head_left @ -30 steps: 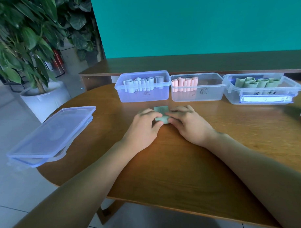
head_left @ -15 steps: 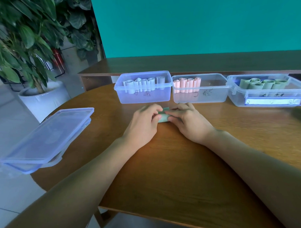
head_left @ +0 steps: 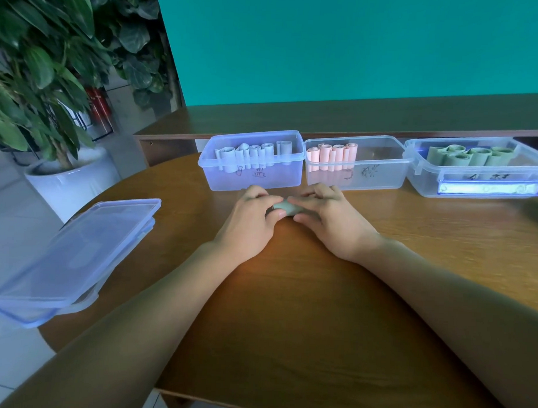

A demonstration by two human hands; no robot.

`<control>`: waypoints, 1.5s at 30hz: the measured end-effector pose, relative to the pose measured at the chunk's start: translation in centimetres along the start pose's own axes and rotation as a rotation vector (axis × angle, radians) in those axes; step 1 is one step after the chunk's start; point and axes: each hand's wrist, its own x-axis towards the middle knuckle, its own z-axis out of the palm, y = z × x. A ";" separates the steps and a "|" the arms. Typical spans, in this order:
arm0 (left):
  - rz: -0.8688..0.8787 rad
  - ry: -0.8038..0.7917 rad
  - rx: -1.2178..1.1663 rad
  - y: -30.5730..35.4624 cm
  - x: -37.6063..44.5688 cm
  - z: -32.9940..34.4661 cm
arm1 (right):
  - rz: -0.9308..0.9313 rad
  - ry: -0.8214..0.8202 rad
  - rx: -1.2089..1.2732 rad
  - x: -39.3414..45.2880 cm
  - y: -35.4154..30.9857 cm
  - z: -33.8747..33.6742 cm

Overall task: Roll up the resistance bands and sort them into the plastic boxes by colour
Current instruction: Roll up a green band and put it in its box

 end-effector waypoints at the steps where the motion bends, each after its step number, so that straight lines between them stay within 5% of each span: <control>1: -0.001 -0.003 0.008 -0.1 0.1 0.1 | 0.011 -0.008 0.000 0.1 0.0 0.0; 15: 0.037 -0.020 0.009 -0.8 1.9 0.4 | 0.104 -0.124 -0.110 3.3 0.5 0.6; 31: -0.029 -0.087 -0.095 -1.5 3.8 0.7 | 0.096 -0.013 0.186 4.3 1.7 1.0; 36: -0.020 0.004 -0.342 0.9 2.2 0.3 | 0.177 0.069 0.554 1.9 0.5 -1.0; 45: -0.090 -0.296 -0.564 6.6 -0.6 0.5 | 0.298 0.194 0.562 -5.2 -0.2 -5.8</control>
